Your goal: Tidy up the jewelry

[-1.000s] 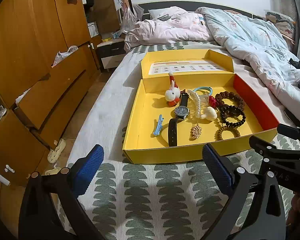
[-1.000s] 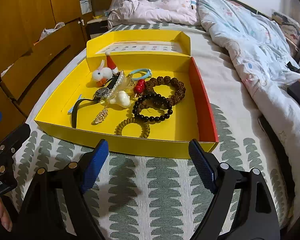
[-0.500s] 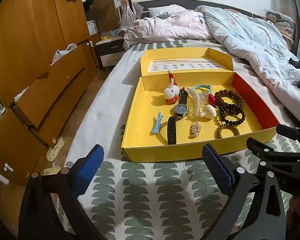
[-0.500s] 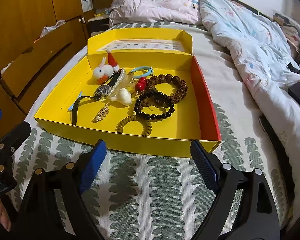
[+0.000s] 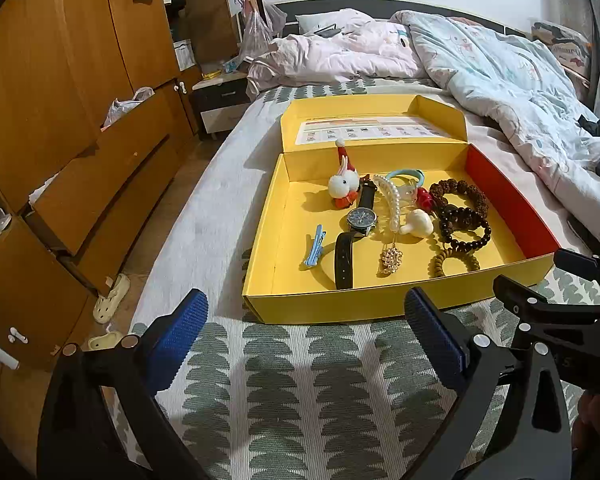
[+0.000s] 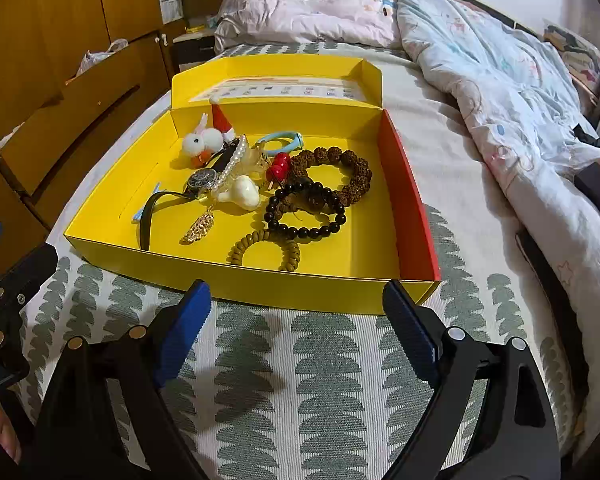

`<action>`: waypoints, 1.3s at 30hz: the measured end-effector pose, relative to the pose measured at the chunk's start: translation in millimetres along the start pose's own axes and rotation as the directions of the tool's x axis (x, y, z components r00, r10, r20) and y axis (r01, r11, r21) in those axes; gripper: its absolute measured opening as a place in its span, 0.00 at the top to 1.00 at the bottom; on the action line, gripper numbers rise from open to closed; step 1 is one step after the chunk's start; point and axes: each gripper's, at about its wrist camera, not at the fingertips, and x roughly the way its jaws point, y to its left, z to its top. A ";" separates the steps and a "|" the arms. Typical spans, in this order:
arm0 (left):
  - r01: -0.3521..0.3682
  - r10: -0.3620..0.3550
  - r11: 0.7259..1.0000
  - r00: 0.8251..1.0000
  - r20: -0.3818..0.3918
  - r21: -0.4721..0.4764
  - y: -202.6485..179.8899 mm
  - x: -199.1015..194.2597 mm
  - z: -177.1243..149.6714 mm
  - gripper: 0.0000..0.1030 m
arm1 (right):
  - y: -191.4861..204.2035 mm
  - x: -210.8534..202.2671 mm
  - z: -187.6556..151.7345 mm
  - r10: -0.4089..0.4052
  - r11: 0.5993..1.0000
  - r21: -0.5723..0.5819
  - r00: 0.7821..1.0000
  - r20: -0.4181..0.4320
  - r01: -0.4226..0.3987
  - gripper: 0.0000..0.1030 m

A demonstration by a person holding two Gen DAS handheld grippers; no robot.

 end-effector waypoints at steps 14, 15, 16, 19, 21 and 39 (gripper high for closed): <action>0.018 -0.018 1.000 1.000 -0.018 -0.007 0.2 0.9 1.3 0.06 | -1.8 -0.2 -0.6 -0.001 1.000 -0.001 1.000 -0.001 0.001 0.14; 0.015 -0.015 1.000 1.000 -0.019 -0.009 0.1 0.9 1.5 0.06 | -1.5 -0.1 -0.4 -0.002 1.000 0.000 1.000 -0.001 0.002 0.14; 0.010 -0.011 1.000 1.000 -0.018 -0.011 -0.3 0.3 1.7 0.06 | -1.8 -0.2 -0.5 -0.002 1.000 0.001 1.000 -0.001 0.002 0.14; 0.008 -0.009 1.000 1.000 -0.014 -0.015 -0.2 -1.1 1.8 0.06 | -1.4 -0.1 -0.5 -0.002 1.000 0.000 1.000 -0.001 0.002 0.14; 0.009 -0.009 1.000 1.000 -0.012 -0.018 -0.3 -1.0 1.7 0.06 | -0.4 -0.1 0.1 -0.004 1.000 -0.001 1.000 -0.002 0.004 0.14; 0.002 -0.002 1.000 1.000 -0.007 -0.016 -1.3 -2.0 1.4 0.06 | -5.7 -0.1 -1.1 -0.031 0.999 0.016 1.000 -0.005 0.031 0.14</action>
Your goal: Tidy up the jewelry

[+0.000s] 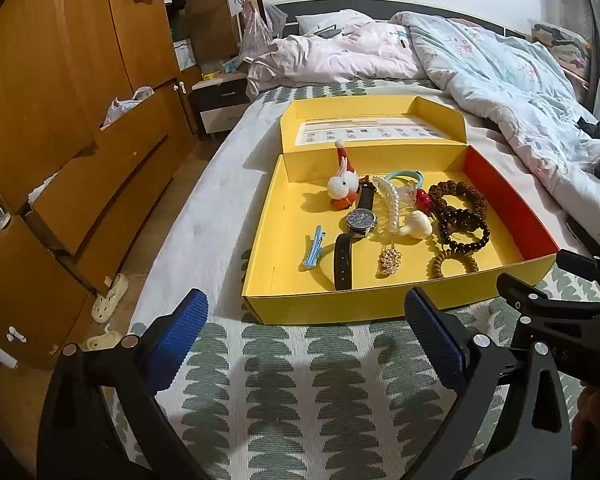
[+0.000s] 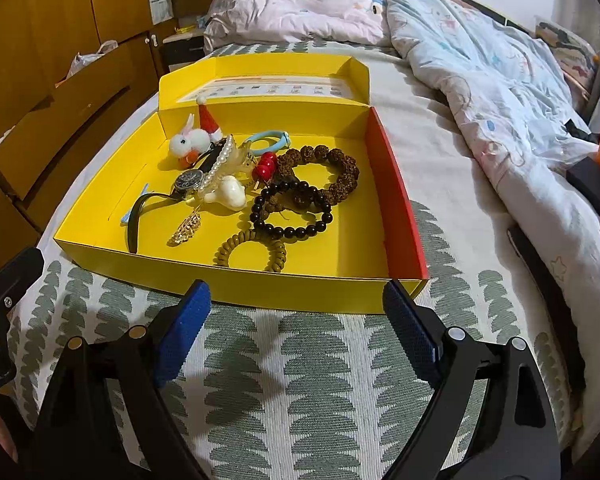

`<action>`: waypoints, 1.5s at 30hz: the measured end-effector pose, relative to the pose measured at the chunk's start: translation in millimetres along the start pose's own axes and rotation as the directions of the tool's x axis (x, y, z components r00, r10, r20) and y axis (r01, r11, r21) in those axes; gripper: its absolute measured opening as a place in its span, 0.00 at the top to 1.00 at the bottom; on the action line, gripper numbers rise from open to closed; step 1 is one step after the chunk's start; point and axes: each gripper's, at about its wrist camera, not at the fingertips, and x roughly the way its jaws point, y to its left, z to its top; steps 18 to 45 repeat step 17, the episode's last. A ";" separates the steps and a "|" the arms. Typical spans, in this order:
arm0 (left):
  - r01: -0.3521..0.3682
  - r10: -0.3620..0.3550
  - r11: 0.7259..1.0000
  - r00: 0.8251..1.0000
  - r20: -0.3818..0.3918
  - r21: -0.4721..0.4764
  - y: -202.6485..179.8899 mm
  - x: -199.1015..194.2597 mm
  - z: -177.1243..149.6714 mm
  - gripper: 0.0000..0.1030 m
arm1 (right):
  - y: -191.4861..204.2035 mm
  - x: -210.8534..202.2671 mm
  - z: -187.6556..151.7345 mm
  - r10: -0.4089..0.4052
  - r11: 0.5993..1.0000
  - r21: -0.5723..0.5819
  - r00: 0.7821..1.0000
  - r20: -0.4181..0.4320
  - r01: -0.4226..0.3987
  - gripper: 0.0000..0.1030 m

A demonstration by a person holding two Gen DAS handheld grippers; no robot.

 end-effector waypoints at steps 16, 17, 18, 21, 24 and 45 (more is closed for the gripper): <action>0.008 -0.008 1.000 1.000 -0.014 0.005 0.8 3.0 -1.0 0.06 | -0.1 0.3 0.5 -0.005 1.000 0.000 1.000 0.000 0.005 0.14; 0.006 -0.006 1.000 1.000 -0.014 0.007 0.2 2.9 -1.2 0.06 | -0.3 0.7 0.2 -0.007 1.000 -0.002 1.000 -0.004 0.007 0.14; 0.006 -0.006 1.000 1.000 -0.014 0.007 0.2 2.9 -1.2 0.06 | -0.3 0.7 0.2 -0.007 1.000 -0.002 1.000 -0.004 0.007 0.14; 0.006 -0.006 1.000 1.000 -0.014 0.007 0.2 2.9 -1.2 0.06 | -0.3 0.7 0.2 -0.007 1.000 -0.002 1.000 -0.004 0.007 0.14; 0.006 -0.006 1.000 1.000 -0.014 0.007 0.2 2.9 -1.2 0.06 | -0.3 0.7 0.2 -0.007 1.000 -0.002 1.000 -0.004 0.007 0.14; 0.006 -0.006 1.000 1.000 -0.014 0.007 0.2 2.9 -1.2 0.06 | -0.3 0.7 0.2 -0.007 1.000 -0.002 1.000 -0.004 0.007 0.14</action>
